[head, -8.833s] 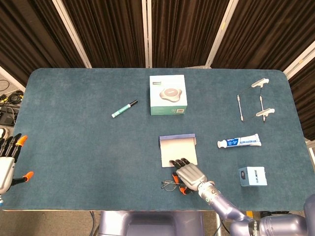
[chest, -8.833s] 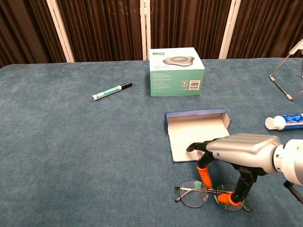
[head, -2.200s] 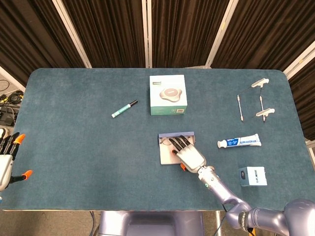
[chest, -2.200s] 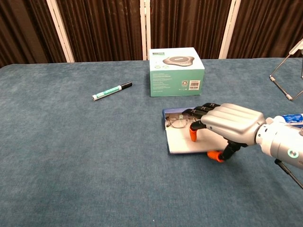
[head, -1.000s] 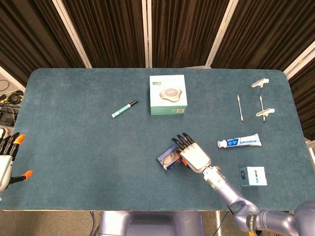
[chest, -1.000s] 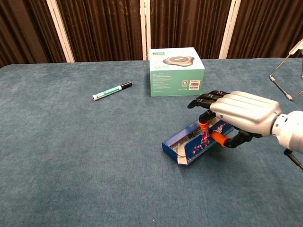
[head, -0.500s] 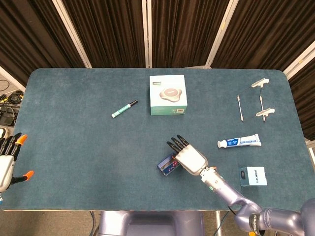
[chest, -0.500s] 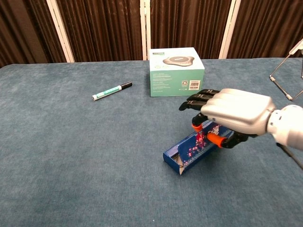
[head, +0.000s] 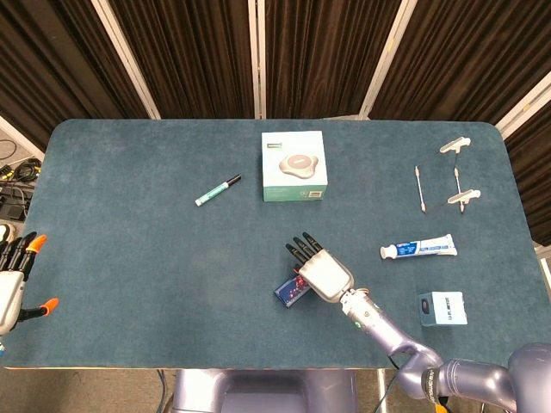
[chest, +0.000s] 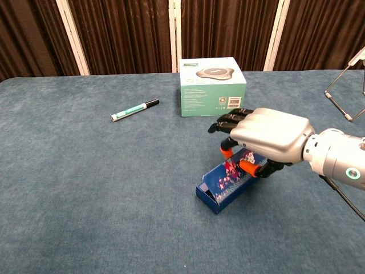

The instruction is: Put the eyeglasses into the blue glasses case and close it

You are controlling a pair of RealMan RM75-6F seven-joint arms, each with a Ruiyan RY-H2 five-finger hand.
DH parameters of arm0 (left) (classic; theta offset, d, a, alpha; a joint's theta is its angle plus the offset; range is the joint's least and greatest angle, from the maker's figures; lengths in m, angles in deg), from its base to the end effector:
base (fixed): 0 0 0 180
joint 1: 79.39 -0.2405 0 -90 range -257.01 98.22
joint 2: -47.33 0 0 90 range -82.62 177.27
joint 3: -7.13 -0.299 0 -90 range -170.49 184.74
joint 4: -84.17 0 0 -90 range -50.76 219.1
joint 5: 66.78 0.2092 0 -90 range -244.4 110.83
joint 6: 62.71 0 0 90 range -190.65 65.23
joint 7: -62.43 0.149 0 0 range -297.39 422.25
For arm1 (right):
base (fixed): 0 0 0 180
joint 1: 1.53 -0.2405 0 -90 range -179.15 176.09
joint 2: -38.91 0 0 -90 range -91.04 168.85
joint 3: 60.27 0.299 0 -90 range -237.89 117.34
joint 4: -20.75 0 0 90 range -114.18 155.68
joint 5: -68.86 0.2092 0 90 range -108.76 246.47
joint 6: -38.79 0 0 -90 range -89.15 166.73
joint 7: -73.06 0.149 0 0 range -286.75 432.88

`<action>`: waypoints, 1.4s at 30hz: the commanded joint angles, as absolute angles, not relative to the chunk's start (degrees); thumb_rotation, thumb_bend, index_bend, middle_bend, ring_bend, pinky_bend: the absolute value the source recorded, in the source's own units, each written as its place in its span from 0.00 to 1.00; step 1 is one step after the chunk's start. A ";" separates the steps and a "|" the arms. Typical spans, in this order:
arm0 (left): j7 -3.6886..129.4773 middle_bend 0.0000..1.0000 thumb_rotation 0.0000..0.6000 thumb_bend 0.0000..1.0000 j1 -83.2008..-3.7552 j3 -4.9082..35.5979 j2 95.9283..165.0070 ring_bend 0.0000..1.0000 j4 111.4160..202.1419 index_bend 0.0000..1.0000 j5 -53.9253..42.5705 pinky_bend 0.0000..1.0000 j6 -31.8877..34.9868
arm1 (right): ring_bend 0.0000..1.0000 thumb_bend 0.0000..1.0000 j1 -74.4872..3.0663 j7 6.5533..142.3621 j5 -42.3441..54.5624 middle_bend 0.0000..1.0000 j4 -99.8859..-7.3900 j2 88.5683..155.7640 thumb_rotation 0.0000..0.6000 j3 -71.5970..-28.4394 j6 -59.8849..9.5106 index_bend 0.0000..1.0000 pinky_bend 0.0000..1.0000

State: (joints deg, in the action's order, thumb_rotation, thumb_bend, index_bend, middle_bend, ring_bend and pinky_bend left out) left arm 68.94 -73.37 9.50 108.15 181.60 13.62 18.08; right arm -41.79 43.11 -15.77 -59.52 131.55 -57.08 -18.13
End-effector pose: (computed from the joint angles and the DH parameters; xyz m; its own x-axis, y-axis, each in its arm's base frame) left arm -0.3489 0.1922 0.1843 0.4574 0.0874 0.8849 0.8848 0.0545 -0.4628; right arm -0.1740 -0.3307 -0.0528 0.7213 -0.0198 0.6924 -0.5310 -0.6576 0.5344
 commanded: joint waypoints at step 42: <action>69.70 0.00 1.00 0.00 -72.96 9.68 108.58 0.00 181.30 0.00 12.58 0.00 17.28 | 0.16 0.22 -46.47 46.59 -10.24 0.35 -63.22 127.89 1.00 -58.25 -8.06 0.36 0.00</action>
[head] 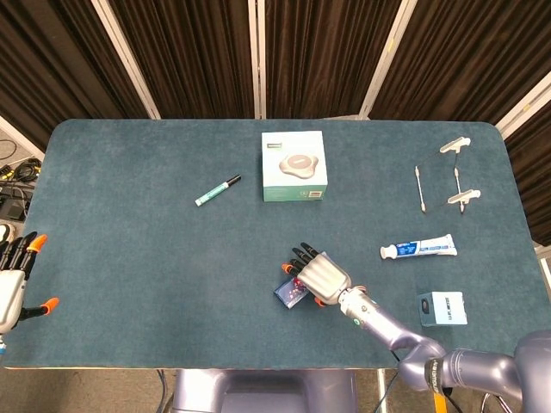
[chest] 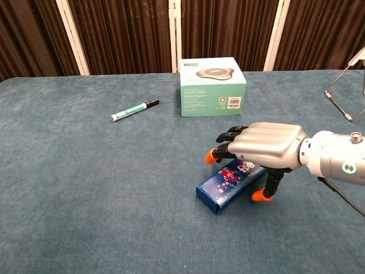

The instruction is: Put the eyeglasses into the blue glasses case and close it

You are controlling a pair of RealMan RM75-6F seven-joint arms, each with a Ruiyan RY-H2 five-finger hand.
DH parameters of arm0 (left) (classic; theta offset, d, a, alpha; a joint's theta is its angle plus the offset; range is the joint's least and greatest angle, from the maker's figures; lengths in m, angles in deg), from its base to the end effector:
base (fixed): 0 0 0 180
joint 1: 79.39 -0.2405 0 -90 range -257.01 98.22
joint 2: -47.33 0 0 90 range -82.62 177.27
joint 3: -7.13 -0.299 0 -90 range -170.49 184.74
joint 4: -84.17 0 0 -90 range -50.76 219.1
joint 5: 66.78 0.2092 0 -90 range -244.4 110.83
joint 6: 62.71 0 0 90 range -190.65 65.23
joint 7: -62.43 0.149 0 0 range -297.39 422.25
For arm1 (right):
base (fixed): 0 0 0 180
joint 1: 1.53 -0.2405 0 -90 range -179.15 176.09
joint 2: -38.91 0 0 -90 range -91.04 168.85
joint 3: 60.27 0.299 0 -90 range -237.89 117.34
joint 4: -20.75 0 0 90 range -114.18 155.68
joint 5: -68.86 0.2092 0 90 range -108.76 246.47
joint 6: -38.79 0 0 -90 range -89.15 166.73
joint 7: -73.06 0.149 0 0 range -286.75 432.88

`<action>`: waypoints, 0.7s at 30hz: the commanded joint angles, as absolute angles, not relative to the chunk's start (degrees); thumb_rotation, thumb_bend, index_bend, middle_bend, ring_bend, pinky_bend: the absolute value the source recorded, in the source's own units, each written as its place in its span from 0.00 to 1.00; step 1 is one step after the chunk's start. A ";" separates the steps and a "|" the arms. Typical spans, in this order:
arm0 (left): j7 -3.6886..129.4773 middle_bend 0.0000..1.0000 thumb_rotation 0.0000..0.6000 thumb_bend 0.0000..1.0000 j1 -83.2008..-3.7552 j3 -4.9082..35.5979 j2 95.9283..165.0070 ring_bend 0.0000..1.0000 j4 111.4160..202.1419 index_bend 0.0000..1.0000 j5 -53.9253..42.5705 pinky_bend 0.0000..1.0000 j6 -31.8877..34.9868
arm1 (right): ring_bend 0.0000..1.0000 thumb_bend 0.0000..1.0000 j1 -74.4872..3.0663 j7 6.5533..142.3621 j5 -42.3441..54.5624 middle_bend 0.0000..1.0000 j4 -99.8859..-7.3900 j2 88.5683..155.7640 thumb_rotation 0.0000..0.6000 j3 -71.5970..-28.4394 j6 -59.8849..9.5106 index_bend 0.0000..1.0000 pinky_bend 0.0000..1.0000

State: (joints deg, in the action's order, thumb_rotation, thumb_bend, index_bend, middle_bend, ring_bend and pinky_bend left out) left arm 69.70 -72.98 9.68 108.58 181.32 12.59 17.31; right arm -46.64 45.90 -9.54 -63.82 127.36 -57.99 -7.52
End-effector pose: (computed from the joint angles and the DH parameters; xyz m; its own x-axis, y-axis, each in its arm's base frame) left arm -0.3511 0.1950 0.1816 0.4632 0.0974 0.8809 0.8804 0.0635 -0.4700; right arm -0.1694 -0.3369 -0.0541 0.7563 -0.1887 0.6264 -0.5463 -0.7089 0.4461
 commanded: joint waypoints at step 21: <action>68.42 0.00 1.00 0.00 -73.62 9.45 107.82 0.00 181.99 0.00 13.93 0.00 18.84 | 0.00 0.13 -42.60 45.39 -11.77 0.00 -72.84 119.62 1.00 -59.52 -15.51 0.00 0.00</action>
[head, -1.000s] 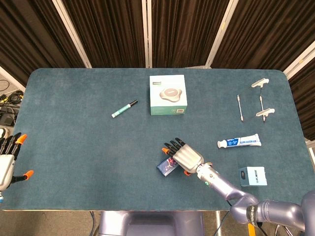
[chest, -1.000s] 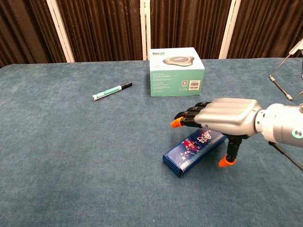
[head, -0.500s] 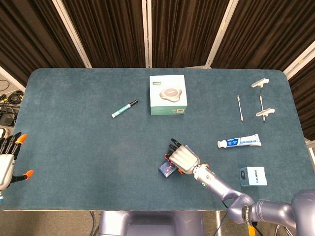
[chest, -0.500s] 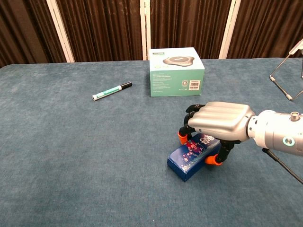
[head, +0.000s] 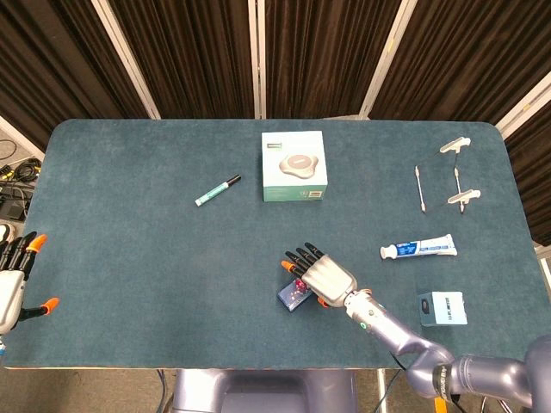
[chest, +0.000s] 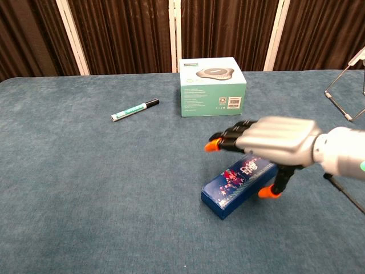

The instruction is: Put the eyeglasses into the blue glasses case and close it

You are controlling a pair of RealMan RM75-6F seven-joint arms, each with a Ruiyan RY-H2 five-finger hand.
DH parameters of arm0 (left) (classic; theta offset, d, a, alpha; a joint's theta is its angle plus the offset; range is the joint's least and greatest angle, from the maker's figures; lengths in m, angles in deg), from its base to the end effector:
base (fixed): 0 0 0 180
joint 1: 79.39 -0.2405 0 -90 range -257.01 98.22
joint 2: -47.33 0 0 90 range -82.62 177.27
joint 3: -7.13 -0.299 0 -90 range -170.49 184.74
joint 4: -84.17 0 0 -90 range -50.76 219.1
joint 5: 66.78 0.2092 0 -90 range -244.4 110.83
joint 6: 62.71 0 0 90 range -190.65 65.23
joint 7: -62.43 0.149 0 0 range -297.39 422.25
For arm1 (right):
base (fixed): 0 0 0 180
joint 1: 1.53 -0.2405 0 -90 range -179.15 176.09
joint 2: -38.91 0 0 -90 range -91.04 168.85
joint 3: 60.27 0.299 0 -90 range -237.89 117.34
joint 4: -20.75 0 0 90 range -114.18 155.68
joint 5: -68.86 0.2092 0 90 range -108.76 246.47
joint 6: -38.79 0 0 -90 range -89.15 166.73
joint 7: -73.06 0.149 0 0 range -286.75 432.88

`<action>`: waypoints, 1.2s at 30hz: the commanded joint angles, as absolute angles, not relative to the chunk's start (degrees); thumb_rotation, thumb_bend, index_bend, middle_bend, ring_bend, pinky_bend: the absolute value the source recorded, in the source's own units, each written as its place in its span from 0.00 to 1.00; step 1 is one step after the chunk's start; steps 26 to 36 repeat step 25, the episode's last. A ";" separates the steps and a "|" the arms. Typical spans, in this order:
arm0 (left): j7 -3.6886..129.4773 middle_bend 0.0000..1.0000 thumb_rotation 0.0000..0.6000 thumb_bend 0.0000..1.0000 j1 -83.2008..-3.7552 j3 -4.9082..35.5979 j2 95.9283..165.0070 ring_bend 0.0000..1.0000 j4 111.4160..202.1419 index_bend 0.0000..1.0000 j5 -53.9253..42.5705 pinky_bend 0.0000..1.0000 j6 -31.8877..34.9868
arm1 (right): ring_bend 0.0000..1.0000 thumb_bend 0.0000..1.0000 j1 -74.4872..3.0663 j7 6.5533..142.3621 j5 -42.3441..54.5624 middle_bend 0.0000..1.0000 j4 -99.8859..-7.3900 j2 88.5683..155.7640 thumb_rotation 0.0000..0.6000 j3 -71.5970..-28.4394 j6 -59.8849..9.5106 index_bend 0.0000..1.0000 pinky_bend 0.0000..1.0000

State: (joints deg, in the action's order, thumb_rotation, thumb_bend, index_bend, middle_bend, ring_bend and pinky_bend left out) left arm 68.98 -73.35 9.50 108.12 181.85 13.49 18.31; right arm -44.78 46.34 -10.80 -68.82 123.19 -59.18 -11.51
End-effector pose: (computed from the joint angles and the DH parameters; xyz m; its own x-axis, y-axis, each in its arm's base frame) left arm -0.3481 0.1923 0.1847 0.4547 0.0839 0.8867 0.8862 0.0565 -0.4599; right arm -0.1740 -0.3264 -0.0279 0.7315 -0.1752 0.6589 -0.5674 -0.6923 0.4459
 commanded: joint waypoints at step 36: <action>62.65 0.00 1.00 0.00 -75.58 9.08 106.89 0.00 180.42 0.00 17.98 0.00 23.21 | 0.00 0.00 -20.46 67.74 -22.57 0.00 -66.56 107.07 1.00 -61.93 -48.78 0.00 0.00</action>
